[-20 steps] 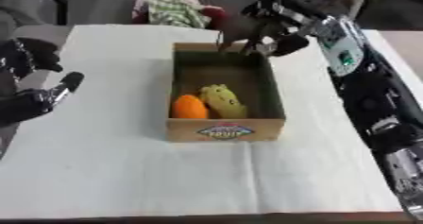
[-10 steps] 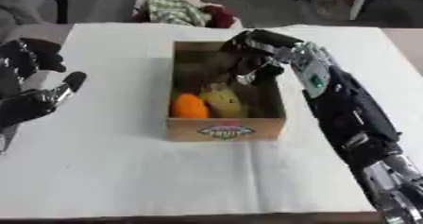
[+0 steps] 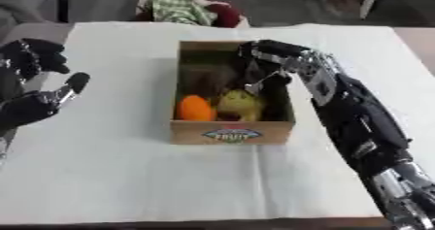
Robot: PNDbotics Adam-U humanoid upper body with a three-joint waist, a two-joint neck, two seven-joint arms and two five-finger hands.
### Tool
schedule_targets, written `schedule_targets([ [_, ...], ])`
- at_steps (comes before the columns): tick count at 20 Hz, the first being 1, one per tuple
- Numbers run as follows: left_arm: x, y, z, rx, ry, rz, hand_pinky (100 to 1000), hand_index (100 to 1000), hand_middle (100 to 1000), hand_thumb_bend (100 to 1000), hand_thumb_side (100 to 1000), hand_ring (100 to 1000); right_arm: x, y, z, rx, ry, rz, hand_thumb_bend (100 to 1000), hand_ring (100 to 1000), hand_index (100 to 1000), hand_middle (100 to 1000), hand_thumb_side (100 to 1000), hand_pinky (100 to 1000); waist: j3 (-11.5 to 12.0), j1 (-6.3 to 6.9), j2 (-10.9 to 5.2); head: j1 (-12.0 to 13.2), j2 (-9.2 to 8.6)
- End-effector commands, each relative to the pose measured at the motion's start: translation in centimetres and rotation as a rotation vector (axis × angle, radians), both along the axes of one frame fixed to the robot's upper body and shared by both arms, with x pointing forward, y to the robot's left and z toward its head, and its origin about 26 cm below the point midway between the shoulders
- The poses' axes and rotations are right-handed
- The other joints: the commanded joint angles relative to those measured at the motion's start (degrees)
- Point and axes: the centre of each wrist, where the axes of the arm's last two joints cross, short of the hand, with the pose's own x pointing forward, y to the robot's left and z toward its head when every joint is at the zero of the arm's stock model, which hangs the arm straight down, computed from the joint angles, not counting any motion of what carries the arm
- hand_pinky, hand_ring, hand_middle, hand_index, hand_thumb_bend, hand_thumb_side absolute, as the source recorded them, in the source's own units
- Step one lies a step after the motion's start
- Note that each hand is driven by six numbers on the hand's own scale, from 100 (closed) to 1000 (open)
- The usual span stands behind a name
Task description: Pick up objects on the table and place them in the box.
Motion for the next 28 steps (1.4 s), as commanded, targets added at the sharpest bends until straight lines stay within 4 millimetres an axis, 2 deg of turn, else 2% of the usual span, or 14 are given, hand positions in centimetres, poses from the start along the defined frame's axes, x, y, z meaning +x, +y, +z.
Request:
schedule_targets([
  [1,-0.1,0.3,0.6,0.001,-0.021,0.012,715,674,529,524,175,559,0.2,-2.0,2.8,0.074,-0.089,-0.028,100,897,920,875,188,866,0.0,0.12,-0.64,0.4,-0.54],
  [6,-0.2,0.6,0.2,-0.006,-0.018,0.032,713,671,525,520,173,555,-0.6,-5.2,4.9,0.238,-0.178,-0.067,100,872,908,844,100,835,-0.3,0.13,-0.49,0.7,-0.74],
  [9,-0.3,0.8,-0.1,-0.012,-0.014,0.048,709,668,520,517,169,551,-1.5,-7.5,5.8,0.352,-0.212,-0.089,100,823,872,780,100,767,-0.5,0.05,-0.43,0.9,-0.76],
  [13,-0.6,1.2,-0.6,-0.027,-0.012,0.074,710,669,522,518,169,553,-3.6,-10.6,6.6,0.537,-0.224,-0.109,100,736,836,699,100,681,-1.1,0.12,-0.34,1.7,-0.84],
  [16,-0.7,1.4,-0.9,-0.036,-0.018,0.085,711,671,523,518,164,554,-5.5,-12.4,6.7,0.656,-0.2,-0.127,100,705,822,672,160,651,-1.5,0.31,-0.34,2.5,-0.78],
  [17,-0.8,1.4,-1.0,-0.041,-0.02,0.087,711,671,523,516,163,554,-6.0,-12.8,6.6,0.685,-0.19,-0.132,100,701,821,668,173,648,-1.7,0.4,-0.37,2.7,-0.74],
  [18,-0.8,1.4,-1.0,-0.045,-0.023,0.089,710,671,522,510,152,554,-6.6,-13.2,6.5,0.712,-0.179,-0.139,100,688,813,647,262,639,-1.8,0.49,-0.39,2.7,-0.73],
  [19,-0.9,1.4,-1.1,-0.049,-0.026,0.091,710,669,521,523,129,553,-7.1,-13.6,6.4,0.737,-0.168,-0.146,100,682,809,639,263,634,-1.9,0.55,-0.38,2.7,-0.72],
  [20,-0.9,1.4,-1.2,-0.055,-0.027,0.093,709,666,519,504,149,551,-7.6,-13.9,6.2,0.763,-0.156,-0.154,100,676,804,630,283,630,-2.0,0.66,-0.34,2.8,-0.79],
  [24,-1.0,1.3,-1.8,-0.084,-0.015,0.102,703,655,506,473,132,539,-9.1,-14.8,5.5,0.832,-0.106,-0.17,100,657,789,606,295,621,-2.1,1.14,-0.1,3.1,-0.91],
  [28,-1.1,1.0,-2.3,-0.119,-0.006,0.11,703,647,500,434,100,533,-10.1,-14.9,4.8,0.871,-0.061,-0.177,100,645,779,592,298,611,-1.9,1.69,0.21,3.8,-1.13],
])
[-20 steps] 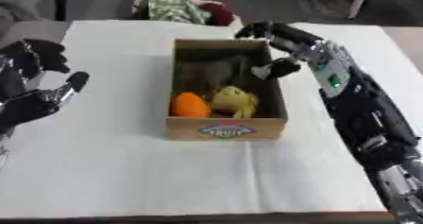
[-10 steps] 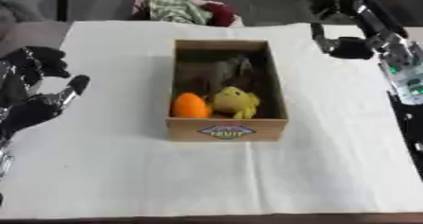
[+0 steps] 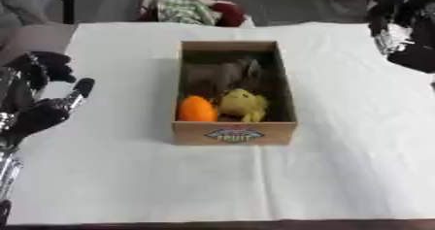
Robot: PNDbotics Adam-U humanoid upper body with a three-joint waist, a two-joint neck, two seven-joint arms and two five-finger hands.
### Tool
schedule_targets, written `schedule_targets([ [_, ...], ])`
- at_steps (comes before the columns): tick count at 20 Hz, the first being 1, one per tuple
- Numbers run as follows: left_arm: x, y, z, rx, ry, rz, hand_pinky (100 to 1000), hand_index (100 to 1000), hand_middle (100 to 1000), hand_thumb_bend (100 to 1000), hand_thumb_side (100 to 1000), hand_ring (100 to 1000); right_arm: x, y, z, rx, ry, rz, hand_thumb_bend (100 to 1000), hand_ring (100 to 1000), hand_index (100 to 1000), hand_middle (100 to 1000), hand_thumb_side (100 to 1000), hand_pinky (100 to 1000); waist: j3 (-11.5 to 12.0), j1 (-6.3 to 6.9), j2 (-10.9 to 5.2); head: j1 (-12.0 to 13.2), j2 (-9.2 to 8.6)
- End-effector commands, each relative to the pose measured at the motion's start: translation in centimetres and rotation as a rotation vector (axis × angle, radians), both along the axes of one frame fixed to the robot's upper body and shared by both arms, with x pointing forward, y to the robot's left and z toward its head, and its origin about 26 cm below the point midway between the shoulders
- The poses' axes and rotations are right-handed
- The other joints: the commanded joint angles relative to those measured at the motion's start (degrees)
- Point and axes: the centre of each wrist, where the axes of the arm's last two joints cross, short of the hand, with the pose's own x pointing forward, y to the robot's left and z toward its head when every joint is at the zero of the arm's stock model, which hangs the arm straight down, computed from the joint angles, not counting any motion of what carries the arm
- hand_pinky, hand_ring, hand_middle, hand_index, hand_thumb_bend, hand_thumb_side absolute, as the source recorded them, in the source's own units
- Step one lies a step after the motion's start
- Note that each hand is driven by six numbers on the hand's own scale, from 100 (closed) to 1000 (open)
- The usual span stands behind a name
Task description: Pick up objects on the table and place them in the box.
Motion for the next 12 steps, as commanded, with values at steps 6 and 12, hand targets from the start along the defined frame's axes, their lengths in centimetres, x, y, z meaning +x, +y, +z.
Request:
schedule_targets([
  [6,-0.24,0.0,0.03,-0.031,-0.018,0.014,704,638,500,423,100,534,-1.28,0.23,1.29,0.046,0.006,0.026,100,635,771,583,303,604,0.3,0.67,-0.22,1.3,-0.67],
  [12,-0.25,-0.02,-0.29,-0.042,-0.013,0.017,704,629,500,421,100,534,-1.54,0.54,0.91,0.045,0.034,0.043,100,634,762,580,297,603,0.2,0.82,0.0,1.1,-0.6],
])
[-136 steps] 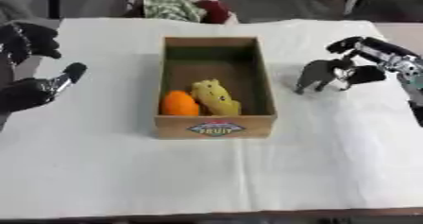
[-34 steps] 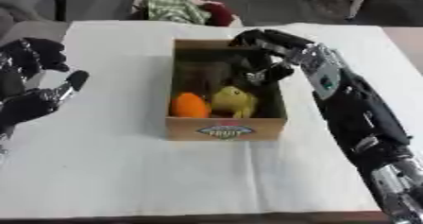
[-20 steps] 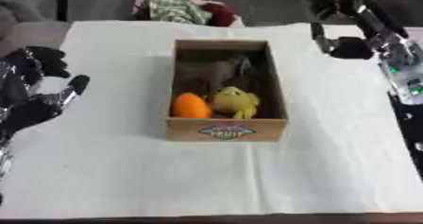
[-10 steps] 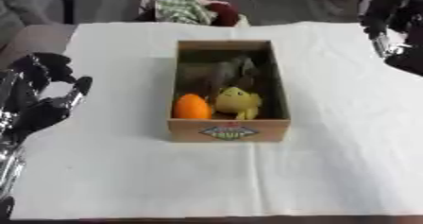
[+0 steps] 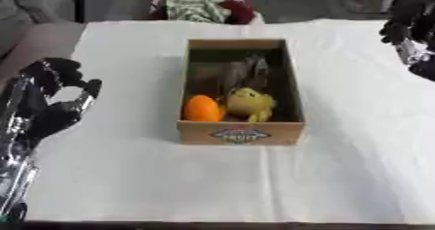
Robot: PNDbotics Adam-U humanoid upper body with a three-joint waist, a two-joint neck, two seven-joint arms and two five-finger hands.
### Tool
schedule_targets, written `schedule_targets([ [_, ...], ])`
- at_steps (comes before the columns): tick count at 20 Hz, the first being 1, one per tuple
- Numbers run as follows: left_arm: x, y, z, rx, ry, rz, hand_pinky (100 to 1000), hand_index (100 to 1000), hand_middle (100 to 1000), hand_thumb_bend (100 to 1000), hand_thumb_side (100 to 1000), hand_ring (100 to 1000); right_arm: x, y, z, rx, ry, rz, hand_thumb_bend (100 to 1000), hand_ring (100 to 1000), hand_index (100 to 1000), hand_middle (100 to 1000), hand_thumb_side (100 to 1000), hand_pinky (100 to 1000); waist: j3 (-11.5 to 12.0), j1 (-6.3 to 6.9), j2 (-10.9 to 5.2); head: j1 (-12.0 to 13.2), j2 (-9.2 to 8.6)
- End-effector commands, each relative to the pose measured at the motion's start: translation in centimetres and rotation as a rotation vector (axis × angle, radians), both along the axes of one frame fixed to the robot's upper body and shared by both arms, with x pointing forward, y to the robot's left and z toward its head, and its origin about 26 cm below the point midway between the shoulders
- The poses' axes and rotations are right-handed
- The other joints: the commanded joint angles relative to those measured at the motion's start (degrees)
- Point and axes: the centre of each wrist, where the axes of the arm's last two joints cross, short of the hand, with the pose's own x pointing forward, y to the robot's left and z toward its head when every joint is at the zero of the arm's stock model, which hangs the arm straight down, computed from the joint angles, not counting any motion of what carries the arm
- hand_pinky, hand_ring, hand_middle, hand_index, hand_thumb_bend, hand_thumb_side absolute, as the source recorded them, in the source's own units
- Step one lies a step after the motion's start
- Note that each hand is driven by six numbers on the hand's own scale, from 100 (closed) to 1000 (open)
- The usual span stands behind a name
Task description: Pick up objects on the table and place them in the box.
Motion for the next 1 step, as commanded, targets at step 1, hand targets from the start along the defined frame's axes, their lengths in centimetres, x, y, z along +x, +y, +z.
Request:
schedule_targets([
  [1,-0.04,0.33,0.62,0.003,-0.026,0.008,705,627,500,421,100,534,-0.25,-0.08,1.3,-0.005,-0.032,0.008,100,634,761,580,297,603,-0.1,0.06,-0.58,0.1,-0.59],
])
